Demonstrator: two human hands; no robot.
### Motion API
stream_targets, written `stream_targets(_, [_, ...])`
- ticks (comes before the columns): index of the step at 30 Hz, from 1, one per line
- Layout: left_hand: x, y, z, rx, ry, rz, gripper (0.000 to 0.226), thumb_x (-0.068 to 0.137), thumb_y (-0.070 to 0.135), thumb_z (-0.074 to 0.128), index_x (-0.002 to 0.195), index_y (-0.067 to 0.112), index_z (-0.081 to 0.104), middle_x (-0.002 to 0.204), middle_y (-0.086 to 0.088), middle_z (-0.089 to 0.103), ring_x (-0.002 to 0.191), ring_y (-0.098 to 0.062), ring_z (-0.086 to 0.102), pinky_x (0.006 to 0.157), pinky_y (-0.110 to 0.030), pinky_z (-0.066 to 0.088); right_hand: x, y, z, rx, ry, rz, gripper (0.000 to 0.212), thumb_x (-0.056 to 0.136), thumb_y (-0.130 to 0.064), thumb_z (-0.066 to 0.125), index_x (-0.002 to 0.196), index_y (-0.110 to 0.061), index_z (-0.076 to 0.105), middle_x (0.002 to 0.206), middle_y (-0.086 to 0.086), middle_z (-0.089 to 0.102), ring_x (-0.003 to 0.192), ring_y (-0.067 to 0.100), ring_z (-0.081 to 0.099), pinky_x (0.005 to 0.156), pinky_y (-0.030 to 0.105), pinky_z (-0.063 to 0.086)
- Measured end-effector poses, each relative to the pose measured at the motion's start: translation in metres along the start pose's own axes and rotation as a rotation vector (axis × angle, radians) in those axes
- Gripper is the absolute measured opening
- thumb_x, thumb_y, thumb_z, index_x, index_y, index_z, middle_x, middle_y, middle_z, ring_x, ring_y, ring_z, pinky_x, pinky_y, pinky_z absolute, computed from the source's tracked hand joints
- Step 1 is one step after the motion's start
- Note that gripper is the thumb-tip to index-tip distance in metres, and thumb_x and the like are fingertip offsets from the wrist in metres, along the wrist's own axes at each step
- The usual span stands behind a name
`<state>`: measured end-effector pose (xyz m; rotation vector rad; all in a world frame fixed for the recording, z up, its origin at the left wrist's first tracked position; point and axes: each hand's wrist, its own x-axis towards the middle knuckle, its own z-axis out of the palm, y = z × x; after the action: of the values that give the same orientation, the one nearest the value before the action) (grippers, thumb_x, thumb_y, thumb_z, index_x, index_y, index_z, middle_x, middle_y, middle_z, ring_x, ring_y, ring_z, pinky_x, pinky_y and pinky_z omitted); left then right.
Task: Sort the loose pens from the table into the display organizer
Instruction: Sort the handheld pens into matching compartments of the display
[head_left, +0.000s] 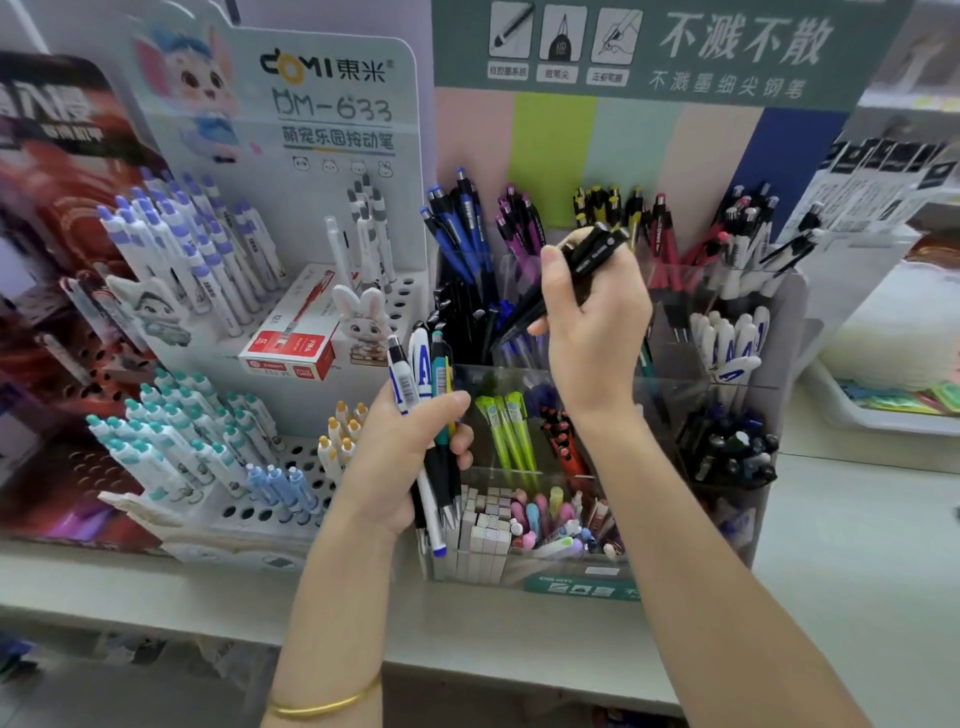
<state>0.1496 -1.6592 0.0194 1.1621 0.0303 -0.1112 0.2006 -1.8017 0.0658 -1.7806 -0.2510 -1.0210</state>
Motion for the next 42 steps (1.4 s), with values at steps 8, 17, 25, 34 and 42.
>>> stream_targets(8, [0.009,0.015,-0.009,-0.009,-0.068,0.019,0.020,0.092,-0.004,0.054,0.094,0.010,0.040,0.068,-0.002,0.047,0.050,-0.015,0.045,0.045,-0.026,0.043,-0.008,-0.004,0.017,-0.179,-0.037,-0.144,0.016,0.095,-0.015,0.056,0.090,0.000,0.059,0.084,0.001,0.052,0.070,0.017,0.055,0.065,0.026,0.050])
stream_targets(17, [0.015,0.024,-0.017,0.008,-0.137,0.029,0.018,0.092,-0.002,0.055,0.102,0.009,0.046,0.069,-0.001,0.049,0.053,-0.013,0.046,0.046,-0.025,0.044,-0.015,-0.017,0.023,-0.301,0.030,-0.222,0.014,0.092,-0.011,0.060,0.090,0.003,0.061,0.083,0.009,0.057,0.075,0.004,0.042,0.073,0.003,0.034])
stream_targets(25, [0.017,0.027,-0.020,0.012,-0.150,0.020,0.018,0.093,-0.001,0.055,0.103,0.008,0.045,0.067,-0.002,0.049,0.053,-0.015,0.046,0.047,-0.026,0.045,-0.007,-0.001,0.044,-0.225,-0.037,-0.036,0.015,0.093,-0.020,0.058,0.091,-0.005,0.057,0.080,-0.003,0.051,0.067,0.027,0.060,0.057,0.047,0.054])
stream_targets(34, [0.017,0.026,-0.026,0.002,-0.195,0.036,0.022,0.092,-0.002,0.057,0.109,0.007,0.045,0.068,-0.002,0.048,0.053,-0.013,0.047,0.047,-0.024,0.046,-0.021,-0.002,0.046,-0.436,-0.208,0.063,0.041,0.086,-0.026,0.070,0.116,-0.005,0.051,0.096,0.001,0.053,0.075,0.013,0.050,0.062,0.014,0.038])
stream_targets(42, [0.013,0.027,-0.034,0.011,-0.197,0.072,0.022,0.085,0.004,0.063,0.096,0.009,0.045,0.067,0.001,0.048,0.053,-0.012,0.048,0.048,-0.024,0.046,-0.065,0.012,0.046,-0.505,-0.147,0.060,0.023,0.092,-0.019,0.059,0.103,0.001,0.061,0.088,0.012,0.063,0.078,0.024,0.061,0.070,0.032,0.050])
